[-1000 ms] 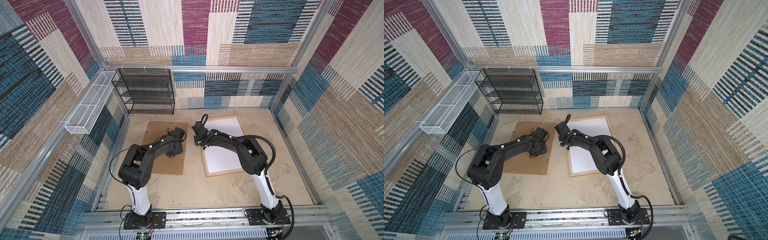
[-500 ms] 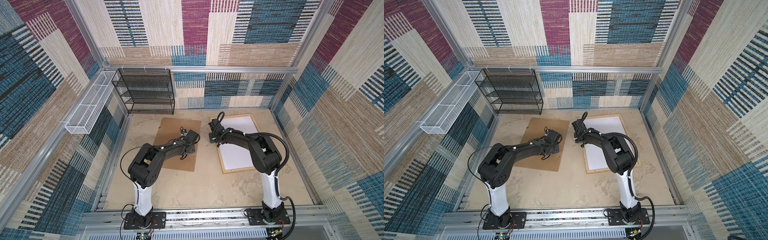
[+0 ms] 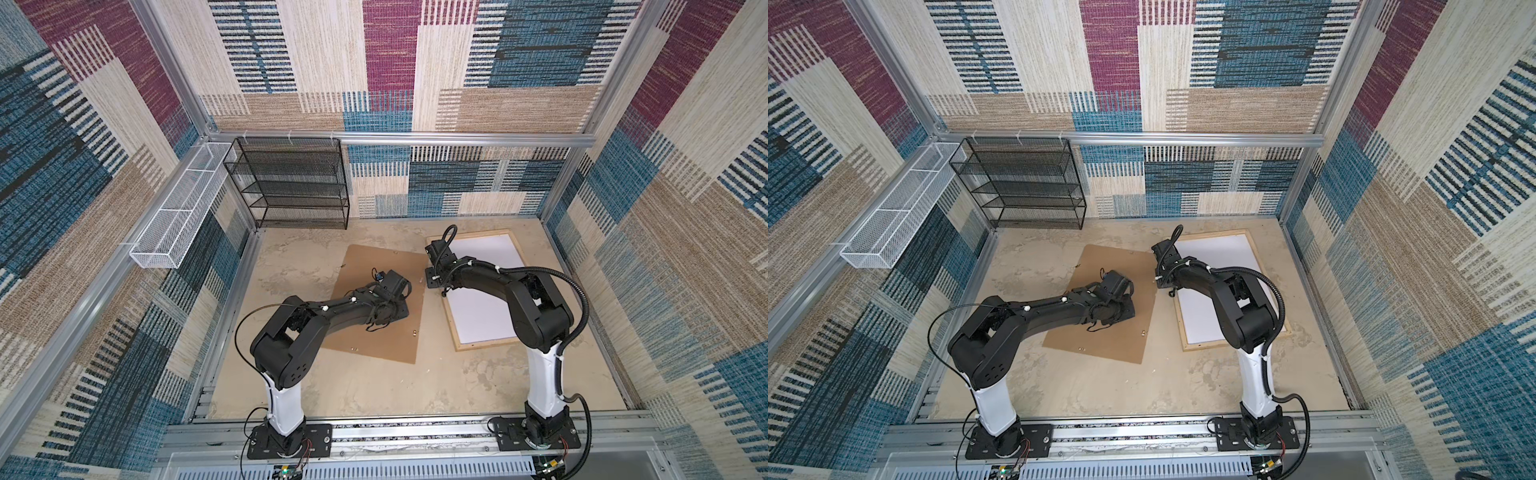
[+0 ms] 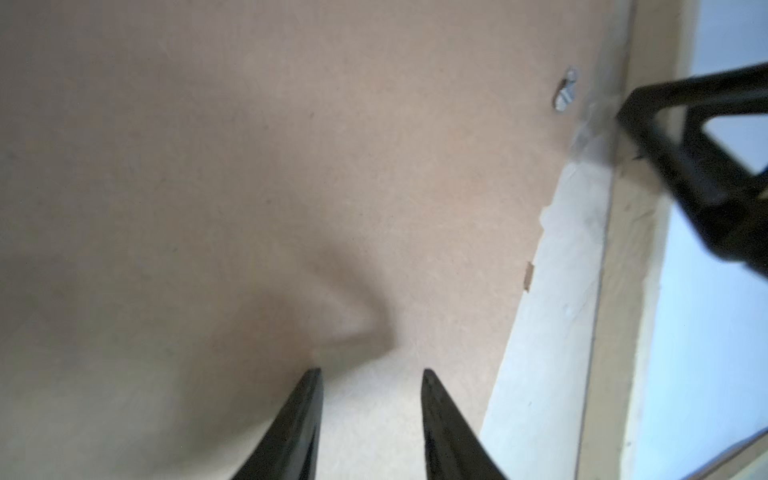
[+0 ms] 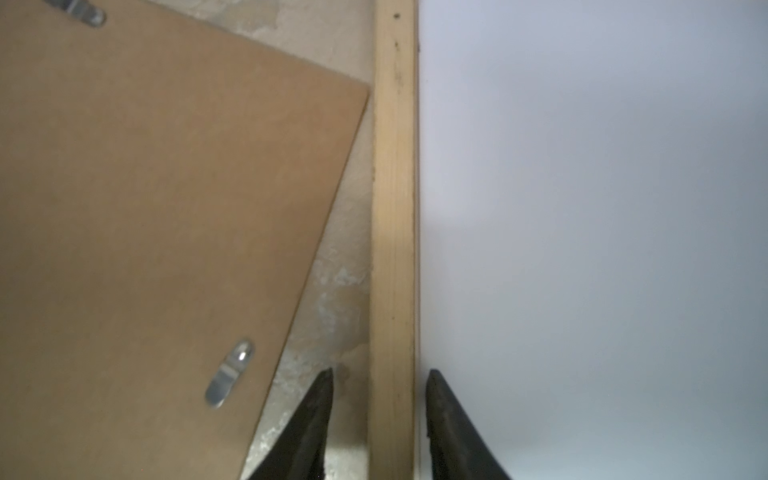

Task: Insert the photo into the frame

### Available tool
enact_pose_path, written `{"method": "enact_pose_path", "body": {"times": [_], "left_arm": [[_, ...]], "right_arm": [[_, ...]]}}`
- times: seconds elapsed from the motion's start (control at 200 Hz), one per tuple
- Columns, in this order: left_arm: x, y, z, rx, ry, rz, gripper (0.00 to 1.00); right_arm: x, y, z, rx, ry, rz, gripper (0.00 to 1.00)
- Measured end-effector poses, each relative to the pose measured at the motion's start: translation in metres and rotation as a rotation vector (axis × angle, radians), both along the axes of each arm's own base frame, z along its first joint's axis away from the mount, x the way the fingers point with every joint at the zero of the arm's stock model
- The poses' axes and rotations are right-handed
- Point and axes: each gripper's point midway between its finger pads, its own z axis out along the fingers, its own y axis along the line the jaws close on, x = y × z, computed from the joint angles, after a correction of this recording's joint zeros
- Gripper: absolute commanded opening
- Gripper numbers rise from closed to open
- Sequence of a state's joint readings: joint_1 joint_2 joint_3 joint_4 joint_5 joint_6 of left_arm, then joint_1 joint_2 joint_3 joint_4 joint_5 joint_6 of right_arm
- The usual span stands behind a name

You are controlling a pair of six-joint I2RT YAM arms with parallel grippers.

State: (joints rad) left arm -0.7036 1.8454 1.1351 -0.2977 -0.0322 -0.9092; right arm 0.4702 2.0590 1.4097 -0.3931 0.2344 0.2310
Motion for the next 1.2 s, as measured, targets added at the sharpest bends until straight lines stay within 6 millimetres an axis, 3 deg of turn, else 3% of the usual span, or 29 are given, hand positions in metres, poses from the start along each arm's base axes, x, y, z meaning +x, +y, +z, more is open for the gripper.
{"method": "enact_pose_path", "body": {"times": [0.09, 0.3, 0.396, 0.496, 0.601, 0.691, 0.831, 0.931, 1.197], "left_arm": [[-0.008, 0.012, 0.009, 0.067, 0.027, 0.0, 0.48], [0.001, 0.043, 0.033, 0.242, -0.008, -0.015, 0.49], [-0.003, 0.076, 0.029, 0.336, 0.02, 0.003, 0.49], [-0.017, 0.124, 0.021, 0.405, 0.083, 0.053, 0.5], [-0.03, 0.174, 0.016, 0.437, 0.133, 0.144, 0.5], [-0.042, 0.2, 0.011, 0.435, 0.169, 0.198, 0.5], [-0.05, 0.22, 0.002, 0.421, 0.2, 0.252, 0.49], [-0.054, 0.216, -0.006, 0.384, 0.221, 0.245, 0.49], [-0.055, 0.211, -0.015, 0.344, 0.22, 0.241, 0.47]], "right_arm": [[-0.001, 0.001, 0.004, 0.005, 0.004, 0.004, 0.52], [0.0, 0.005, 0.025, 0.034, -0.017, 0.013, 0.56], [-0.007, 0.009, 0.045, 0.079, -0.036, 0.028, 0.58], [-0.024, 0.017, 0.06, 0.148, -0.043, 0.055, 0.63], [-0.055, 0.042, 0.056, 0.226, 0.002, 0.132, 0.69], [-0.082, 0.066, 0.043, 0.304, 0.07, 0.197, 0.7], [-0.101, 0.077, 0.02, 0.37, 0.148, 0.204, 0.7], [-0.102, 0.082, 0.007, 0.386, 0.183, 0.205, 0.7], [-0.071, 0.101, 0.004, 0.407, 0.168, 0.218, 0.7]]}}
